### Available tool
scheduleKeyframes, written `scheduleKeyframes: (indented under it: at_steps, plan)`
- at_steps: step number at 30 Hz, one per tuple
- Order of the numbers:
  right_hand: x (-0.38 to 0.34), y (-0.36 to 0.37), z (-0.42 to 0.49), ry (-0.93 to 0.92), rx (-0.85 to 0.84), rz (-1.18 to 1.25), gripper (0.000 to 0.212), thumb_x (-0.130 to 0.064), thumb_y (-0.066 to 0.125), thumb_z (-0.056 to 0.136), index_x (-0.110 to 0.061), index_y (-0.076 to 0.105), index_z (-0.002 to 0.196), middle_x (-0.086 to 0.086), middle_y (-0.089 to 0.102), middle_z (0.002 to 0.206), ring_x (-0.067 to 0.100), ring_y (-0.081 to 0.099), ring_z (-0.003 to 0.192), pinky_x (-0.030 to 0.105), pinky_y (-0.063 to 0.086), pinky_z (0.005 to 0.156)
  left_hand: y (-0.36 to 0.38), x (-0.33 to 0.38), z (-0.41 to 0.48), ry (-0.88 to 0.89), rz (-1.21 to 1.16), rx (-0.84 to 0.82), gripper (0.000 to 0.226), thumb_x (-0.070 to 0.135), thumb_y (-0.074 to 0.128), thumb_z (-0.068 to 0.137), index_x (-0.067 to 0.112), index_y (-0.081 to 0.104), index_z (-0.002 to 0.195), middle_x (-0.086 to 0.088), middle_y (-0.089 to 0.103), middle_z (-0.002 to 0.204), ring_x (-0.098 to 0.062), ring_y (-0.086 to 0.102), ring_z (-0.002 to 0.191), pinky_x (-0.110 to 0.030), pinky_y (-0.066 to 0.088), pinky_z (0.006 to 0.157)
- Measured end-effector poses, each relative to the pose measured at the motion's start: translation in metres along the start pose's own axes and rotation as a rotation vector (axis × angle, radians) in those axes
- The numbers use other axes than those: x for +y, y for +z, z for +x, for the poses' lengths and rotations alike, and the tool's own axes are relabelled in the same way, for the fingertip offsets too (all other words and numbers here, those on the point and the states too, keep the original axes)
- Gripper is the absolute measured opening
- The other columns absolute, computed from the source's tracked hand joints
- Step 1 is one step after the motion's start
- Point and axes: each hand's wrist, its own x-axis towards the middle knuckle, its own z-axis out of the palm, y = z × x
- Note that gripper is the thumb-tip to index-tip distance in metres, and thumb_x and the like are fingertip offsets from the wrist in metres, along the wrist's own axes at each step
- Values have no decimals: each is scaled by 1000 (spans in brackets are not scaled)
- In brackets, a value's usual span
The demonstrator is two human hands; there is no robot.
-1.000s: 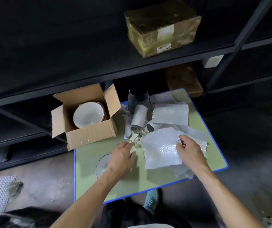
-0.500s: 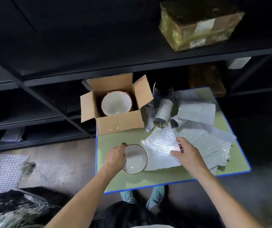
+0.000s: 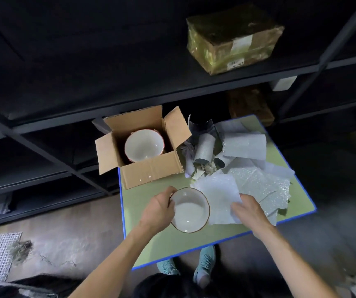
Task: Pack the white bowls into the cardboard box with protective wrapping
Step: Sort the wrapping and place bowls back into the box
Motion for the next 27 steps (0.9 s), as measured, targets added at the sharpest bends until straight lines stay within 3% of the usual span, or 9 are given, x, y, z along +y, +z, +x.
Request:
scheduleKeyframes:
  at_steps: [4, 7, 11, 16, 20, 23, 27]
  plan:
    - [5, 5, -1, 13, -61, 55, 20, -4, 46, 83, -13, 63, 86, 8, 63, 81, 26, 57, 77, 30, 41, 64, -2, 24, -1, 38, -114, -30, 29, 13, 44, 99, 22, 51, 126, 1, 64, 106, -22, 61, 88, -26, 43, 64]
    - [17, 10, 7, -3, -139, 143, 29, -13, 50, 71, -17, 70, 92, 9, 72, 91, 35, 65, 95, 37, 50, 75, -1, 34, -3, 38, -180, -47, 26, 13, 44, 99, 24, 52, 122, 5, 62, 99, -20, 63, 77, -13, 45, 52]
    - [4, 13, -6, -30, -199, 324, 32, 1, 56, 82, -19, 76, 97, 6, 76, 99, 27, 70, 100, 47, 54, 91, 0, 37, -5, 16, -230, -42, 21, 20, 44, 99, 36, 51, 110, 3, 64, 94, -22, 67, 81, -42, 58, 63]
    - [6, 16, -6, 15, -231, 468, 38, 12, 47, 85, -7, 71, 108, 22, 71, 111, 41, 63, 112, 57, 45, 104, -3, 37, -9, 3, -247, -17, 20, 19, 44, 99, 29, 52, 114, 7, 62, 92, -21, 66, 83, -44, 58, 70]
    - [2, 17, -14, 46, -243, 518, 39, 15, 43, 85, 0, 67, 113, 24, 70, 113, 41, 63, 112, 49, 49, 102, -4, 34, -14, 4, -266, -19, 20, 18, 45, 97, 30, 52, 111, 10, 63, 94, -22, 68, 83, -47, 59, 72]
    - [-1, 15, -24, 1, -304, 632, 37, -2, 52, 79, 5, 67, 112, 21, 70, 108, 31, 65, 101, 41, 50, 88, -5, 33, -16, 16, -290, -12, 19, 21, 46, 97, 32, 53, 111, 10, 64, 95, -13, 69, 76, -46, 59, 71]
    - [-6, 9, -36, -6, -418, 836, 39, -26, 50, 95, -5, 66, 124, 14, 69, 122, 27, 66, 110, 42, 49, 97, -11, 33, -20, 15, -325, 9, 21, 20, 46, 99, 27, 54, 117, 11, 63, 95, 3, 65, 65, -41, 58, 70]
